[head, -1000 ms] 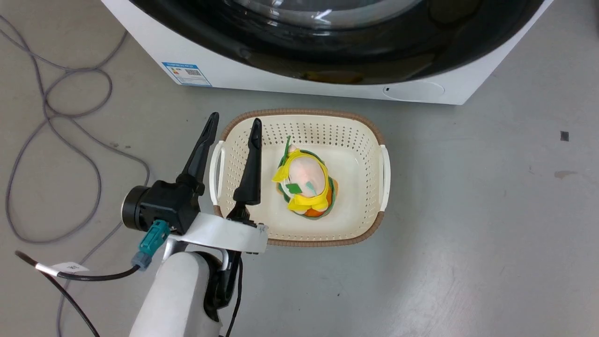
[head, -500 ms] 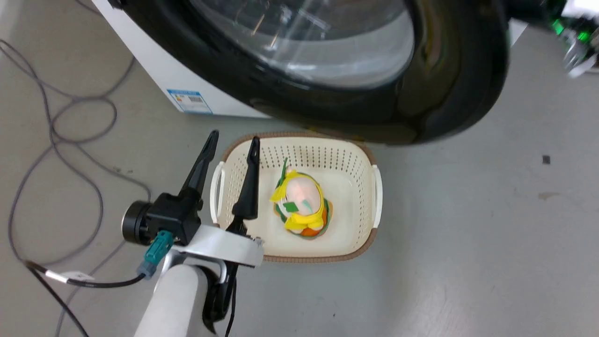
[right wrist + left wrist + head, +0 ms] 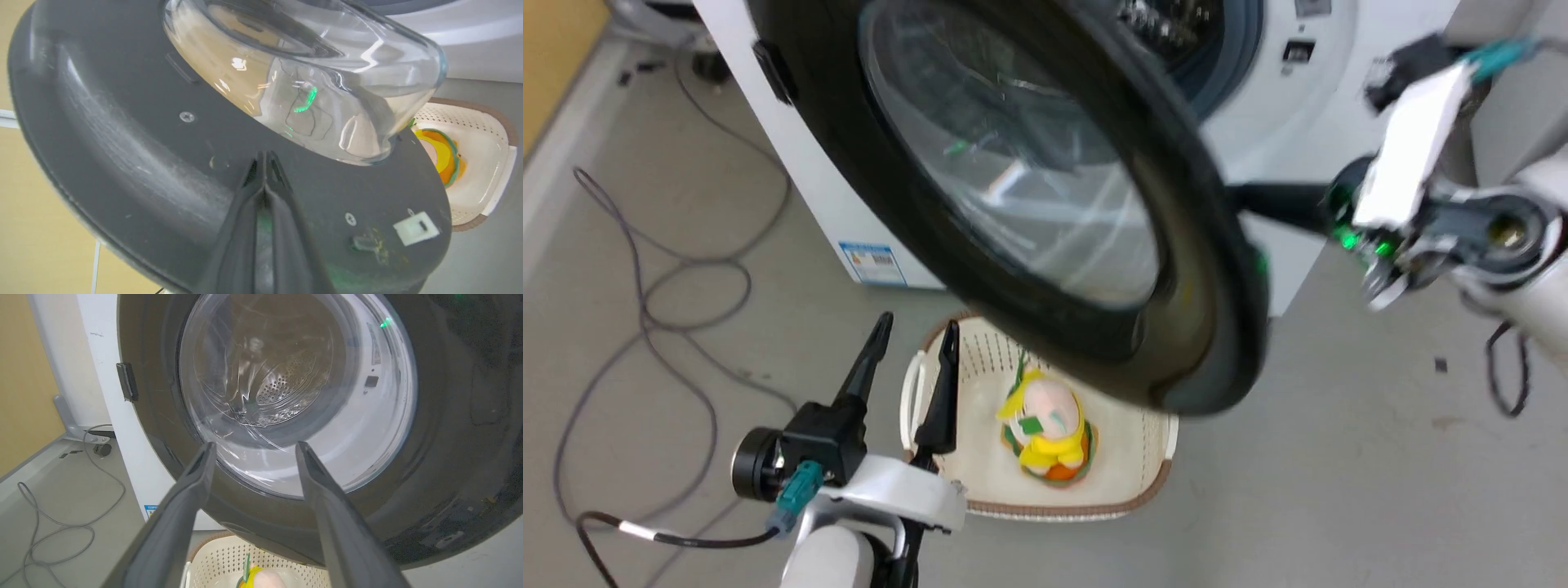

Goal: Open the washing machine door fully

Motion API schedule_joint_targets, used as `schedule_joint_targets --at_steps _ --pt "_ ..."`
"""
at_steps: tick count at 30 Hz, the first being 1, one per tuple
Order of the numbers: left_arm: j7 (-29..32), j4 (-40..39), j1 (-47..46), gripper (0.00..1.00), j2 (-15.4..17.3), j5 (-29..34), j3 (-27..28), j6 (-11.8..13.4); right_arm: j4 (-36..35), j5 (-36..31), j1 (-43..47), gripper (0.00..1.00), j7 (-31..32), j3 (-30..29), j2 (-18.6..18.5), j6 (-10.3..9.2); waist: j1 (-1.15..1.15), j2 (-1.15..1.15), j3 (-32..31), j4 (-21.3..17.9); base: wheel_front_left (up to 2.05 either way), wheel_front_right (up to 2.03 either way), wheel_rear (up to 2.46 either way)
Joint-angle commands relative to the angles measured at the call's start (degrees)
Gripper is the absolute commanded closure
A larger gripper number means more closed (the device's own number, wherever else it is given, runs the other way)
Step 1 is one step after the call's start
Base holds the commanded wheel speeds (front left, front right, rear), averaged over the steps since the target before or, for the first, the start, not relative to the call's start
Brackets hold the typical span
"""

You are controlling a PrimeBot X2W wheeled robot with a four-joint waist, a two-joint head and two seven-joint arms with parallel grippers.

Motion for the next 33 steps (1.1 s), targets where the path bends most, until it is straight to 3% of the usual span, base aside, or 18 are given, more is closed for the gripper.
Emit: schedule_joint_targets --at_steps 1,19,20,21,22,27,33 --pt "-0.2 0.1 1.0 0.00 0.1 0.7 0.4 -0.2 -1.1 0.4 1.8 1.00 -1.1 0.1 0.9 0.07 0.01 0.00 -1.5 0.1 0.00 0.00 0.00" --pt "-0.2 -0.4 4.3 0.00 0.1 0.9 2.6 0.2 -8.1 -2.7 9.5 1.00 -10.0 -0.8 7.3 0.07 0.01 0.00 -4.3 0.3 0.00 0.00 0.00" --pt "-0.2 -0.6 4.2 0.00 0.1 1.0 2.9 0.2 -8.2 -4.2 9.7 0.85 -11.4 -0.8 7.5 0.07 0.01 0.00 -4.2 0.2 0.00 0.00 0.00" --pt "-0.2 -0.7 4.1 0.00 0.1 1.2 3.2 0.1 -8.1 -5.8 10.1 0.51 -13.0 -0.9 7.7 0.07 0.01 0.00 -4.0 0.1 0.00 0.00 0.00" --pt "-0.2 -0.6 4.0 0.00 0.1 1.4 3.5 0.0 -8.2 -6.7 10.8 0.00 -14.4 -1.2 8.0 0.07 0.01 0.00 -4.0 0.1 0.00 0.00 0.00" --pt "-0.2 -0.2 3.3 0.00 0.1 2.1 4.6 -0.4 -9.0 -9.2 16.9 0.00 -23.6 -6.9 9.3 0.07 0.01 0.00 -4.0 -0.6 0.00 0.00 0.00" --pt "-0.2 0.2 4.3 0.00 0.1 1.9 5.0 -0.2 -8.9 -14.4 27.0 0.00 -39.8 -15.3 9.7 0.07 0.01 0.00 -5.0 -2.2 0.00 0.00 0.00"
